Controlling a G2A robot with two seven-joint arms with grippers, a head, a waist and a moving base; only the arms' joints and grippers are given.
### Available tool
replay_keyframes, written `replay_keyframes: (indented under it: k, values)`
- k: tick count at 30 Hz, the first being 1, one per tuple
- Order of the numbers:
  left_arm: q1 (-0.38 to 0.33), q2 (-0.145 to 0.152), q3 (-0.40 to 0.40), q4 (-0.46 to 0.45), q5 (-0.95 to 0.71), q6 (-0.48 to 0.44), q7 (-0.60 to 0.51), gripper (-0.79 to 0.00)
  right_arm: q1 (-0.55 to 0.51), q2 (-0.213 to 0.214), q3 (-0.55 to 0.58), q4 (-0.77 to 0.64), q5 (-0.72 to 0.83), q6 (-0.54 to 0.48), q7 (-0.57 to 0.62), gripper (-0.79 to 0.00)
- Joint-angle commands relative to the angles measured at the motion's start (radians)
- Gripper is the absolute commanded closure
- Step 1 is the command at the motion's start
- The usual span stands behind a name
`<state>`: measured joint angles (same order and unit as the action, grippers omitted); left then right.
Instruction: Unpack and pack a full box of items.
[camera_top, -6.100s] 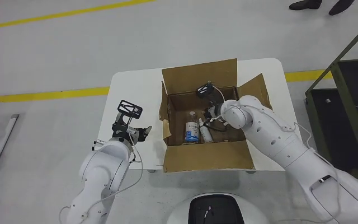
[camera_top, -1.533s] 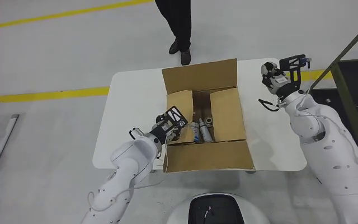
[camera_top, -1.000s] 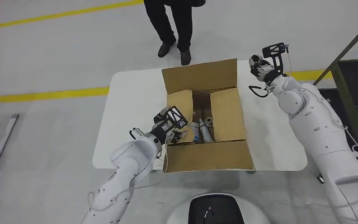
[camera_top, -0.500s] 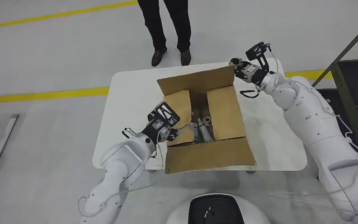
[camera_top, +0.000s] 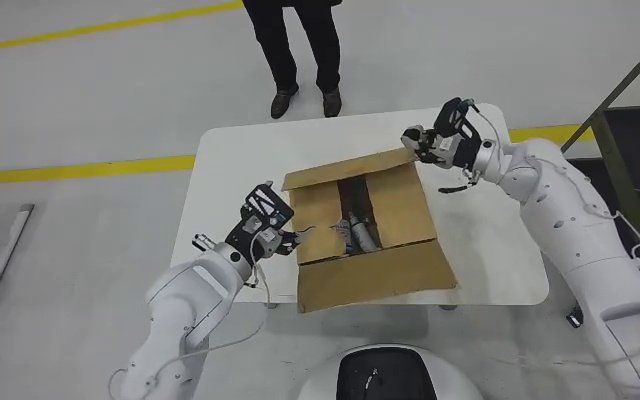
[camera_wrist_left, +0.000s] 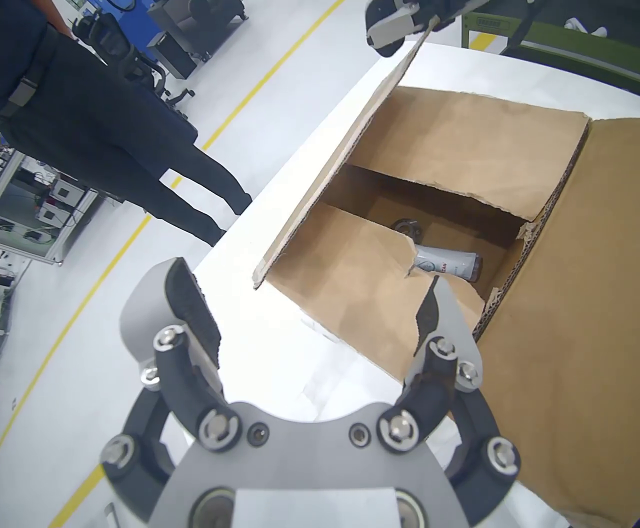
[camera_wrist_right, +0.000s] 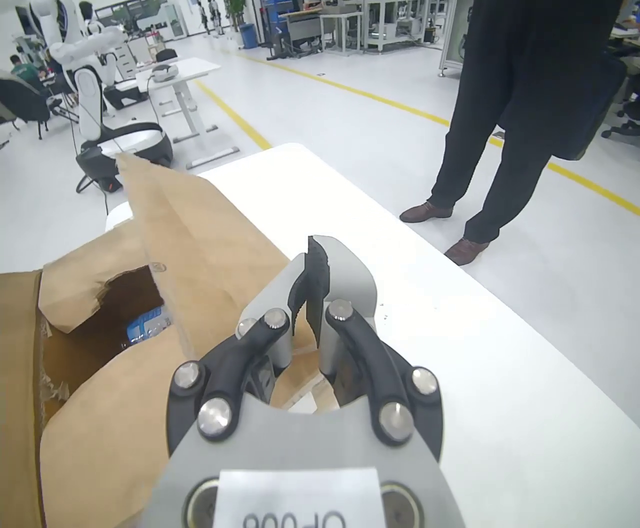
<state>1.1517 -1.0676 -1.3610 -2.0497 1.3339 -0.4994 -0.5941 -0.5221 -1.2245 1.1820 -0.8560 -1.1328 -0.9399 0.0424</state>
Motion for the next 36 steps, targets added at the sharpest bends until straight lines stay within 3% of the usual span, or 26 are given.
replay_keyframes:
  k: [1,7,12,20,26,36]
  values:
    - [0.005,0.003,-0.022,-0.006,-0.004,-0.006,-0.007,-0.785,-0.032,0.01,0.011,-0.051,-0.022,-0.019,-0.001,0.0]
    - [0.007,0.004,-0.027,-0.008,-0.004,-0.007,-0.006,-0.785,-0.117,0.034,0.031,-0.191,-0.089,-0.019,0.028,0.0]
    - [0.007,0.004,-0.027,-0.008,-0.004,-0.007,-0.006,-0.785,-0.193,0.043,0.032,-0.285,-0.134,0.041,0.044,0.0]
    - [0.014,0.003,-0.022,-0.012,-0.022,-0.018,0.013,-0.785,-0.248,0.047,0.018,-0.343,-0.143,0.102,0.072,0.0]
    - [0.049,0.016,-0.065,-0.051,-0.037,-0.14,0.032,-0.785,-0.259,0.05,0.018,-0.365,-0.139,0.117,0.069,0.0]
    - [0.242,0.056,-0.298,-0.169,-0.108,-0.455,0.047,-0.785,-0.268,0.054,0.016,-0.383,-0.128,0.12,0.067,0.0]
